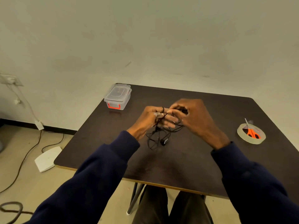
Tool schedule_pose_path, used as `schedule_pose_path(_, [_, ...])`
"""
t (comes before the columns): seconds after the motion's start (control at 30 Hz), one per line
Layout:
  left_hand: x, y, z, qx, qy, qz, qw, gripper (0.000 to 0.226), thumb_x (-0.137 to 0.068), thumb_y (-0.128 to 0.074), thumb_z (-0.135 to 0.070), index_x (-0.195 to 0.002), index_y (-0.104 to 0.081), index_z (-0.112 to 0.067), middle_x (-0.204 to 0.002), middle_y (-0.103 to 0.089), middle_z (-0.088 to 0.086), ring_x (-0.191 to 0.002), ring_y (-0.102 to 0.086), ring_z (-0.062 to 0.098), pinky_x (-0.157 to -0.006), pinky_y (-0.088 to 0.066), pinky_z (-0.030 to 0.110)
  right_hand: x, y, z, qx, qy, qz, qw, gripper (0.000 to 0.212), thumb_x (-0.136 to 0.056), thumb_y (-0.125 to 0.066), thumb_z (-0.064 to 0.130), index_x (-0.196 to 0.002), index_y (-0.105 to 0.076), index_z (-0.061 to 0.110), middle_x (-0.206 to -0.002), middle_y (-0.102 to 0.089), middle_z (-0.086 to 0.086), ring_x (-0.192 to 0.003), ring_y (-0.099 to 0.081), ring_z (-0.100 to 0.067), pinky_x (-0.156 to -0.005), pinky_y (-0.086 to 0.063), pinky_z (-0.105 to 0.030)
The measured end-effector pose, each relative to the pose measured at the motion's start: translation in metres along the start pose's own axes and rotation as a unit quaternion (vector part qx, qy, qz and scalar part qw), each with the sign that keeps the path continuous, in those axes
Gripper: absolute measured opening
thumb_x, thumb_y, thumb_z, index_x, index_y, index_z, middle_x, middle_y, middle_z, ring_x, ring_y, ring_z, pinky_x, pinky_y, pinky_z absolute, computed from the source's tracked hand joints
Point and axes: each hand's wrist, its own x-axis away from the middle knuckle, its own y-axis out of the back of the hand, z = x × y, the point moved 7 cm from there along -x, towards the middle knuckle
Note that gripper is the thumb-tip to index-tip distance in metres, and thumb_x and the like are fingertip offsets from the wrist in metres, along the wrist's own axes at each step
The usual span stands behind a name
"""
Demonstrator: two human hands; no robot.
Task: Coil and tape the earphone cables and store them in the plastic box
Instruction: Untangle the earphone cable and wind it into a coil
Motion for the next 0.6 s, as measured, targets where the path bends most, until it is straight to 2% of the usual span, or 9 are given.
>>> schedule_pose_path(0.1, [0.008, -0.007, 0.001, 0.04, 0.027, 0.015, 0.999, 0.047, -0.101, -0.025, -0.003, -0.121, -0.065, 0.012, -0.086, -0.073, 0.023, -0.061, -0.065, 0.028, -0.065, -0.055, 0.035, -0.012, 0.007, -0.004, -0.028, 0.002, 0.002, 1.0, 0.006, -0.091, -0.076, 0.017, -0.096, -0.079, 0.015, -0.09, -0.074, 0.006, -0.081, -0.069, -0.008, -0.075, -0.059, -0.037])
schedule_pose_path(0.2, [0.012, -0.014, 0.001, 0.111, 0.062, 0.028, 0.992, 0.054, -0.108, -0.025, -0.023, -0.116, -0.068, 0.011, -0.068, -0.058, 0.011, -0.05, -0.042, 0.015, -0.054, -0.041, 0.03, -0.02, 0.008, -0.008, -0.091, -0.004, 0.01, 0.996, 0.006, -0.089, -0.077, 0.015, -0.094, -0.079, 0.011, -0.09, -0.075, 0.004, -0.085, -0.071, -0.01, -0.079, -0.058, -0.036])
schedule_pose_path(0.3, [0.015, -0.02, -0.002, 0.125, 0.069, 0.058, 0.988, 0.047, -0.112, -0.033, -0.029, -0.112, -0.069, 0.0, -0.067, -0.052, 0.005, -0.047, -0.034, 0.008, -0.046, -0.033, 0.023, -0.028, 0.01, -0.011, -0.126, 0.0, 0.002, 0.992, 0.008, -0.088, -0.079, 0.016, -0.091, -0.08, 0.009, -0.088, -0.076, 0.004, -0.084, -0.073, -0.012, -0.08, -0.06, -0.038])
schedule_pose_path(0.4, [0.018, -0.024, -0.012, 0.149, 0.044, 0.079, 0.985, 0.038, -0.111, -0.036, -0.022, -0.115, -0.065, 0.001, -0.079, -0.069, 0.011, -0.047, -0.048, 0.009, -0.04, -0.035, 0.017, -0.034, 0.011, -0.013, -0.151, 0.008, -0.013, 0.988, 0.01, -0.086, -0.081, 0.019, -0.09, -0.08, 0.009, -0.087, -0.077, 0.002, -0.083, -0.074, -0.014, -0.079, -0.061, -0.039])
schedule_pose_path(0.47, [0.02, -0.028, -0.021, 0.18, 0.028, 0.1, 0.978, 0.034, -0.111, -0.036, -0.02, -0.116, -0.063, 0.0, -0.101, -0.076, 0.02, -0.058, -0.068, 0.018, -0.044, -0.047, 0.018, -0.036, 0.01, -0.017, -0.179, 0.001, -0.024, 0.984, 0.01, -0.088, -0.08, 0.018, -0.089, -0.08, 0.008, -0.086, -0.078, -0.001, -0.081, -0.075, -0.017, -0.076, -0.062, -0.039])
schedule_pose_path(0.5, [0.02, -0.032, -0.026, 0.204, 0.021, 0.121, 0.971, 0.033, -0.111, -0.036, -0.02, -0.117, -0.062, 0.0, -0.112, -0.074, 0.024, -0.072, -0.075, 0.026, -0.053, -0.056, 0.022, -0.035, 0.009, -0.019, -0.203, -0.008, -0.03, 0.979, 0.009, -0.089, -0.079, 0.017, -0.089, -0.08, 0.008, -0.085, -0.078, -0.004, -0.079, -0.075, -0.02, -0.074, -0.06, -0.04])
schedule_pose_path(0.53, [0.021, -0.035, -0.031, 0.23, 0.015, 0.142, 0.963, 0.034, -0.111, -0.034, -0.019, -0.119, -0.06, 0.001, -0.121, -0.07, 0.027, -0.089, -0.077, 0.036, -0.065, -0.062, 0.031, -0.034, 0.007, -0.022, -0.227, -0.02, -0.038, 0.973, 0.01, -0.091, -0.076, 0.016, -0.089, -0.079, 0.007, -0.084, -0.078, -0.007, -0.078, -0.075, -0.024, -0.073, -0.059, -0.042])
schedule_pose_path(0.6, [0.023, -0.039, -0.038, 0.267, 0.0, 0.17, 0.949, 0.035, -0.112, -0.031, -0.017, -0.124, -0.057, 0.003, -0.133, -0.062, 0.031, -0.112, -0.067, 0.049, -0.083, -0.063, 0.049, -0.027, 0.0, -0.029, -0.272, -0.045, -0.038, 0.96, 0.011, -0.095, -0.07, 0.011, -0.088, -0.078, 0.006, -0.081, -0.077, -0.008, -0.077, -0.075, -0.024, -0.07, -0.059, -0.045])
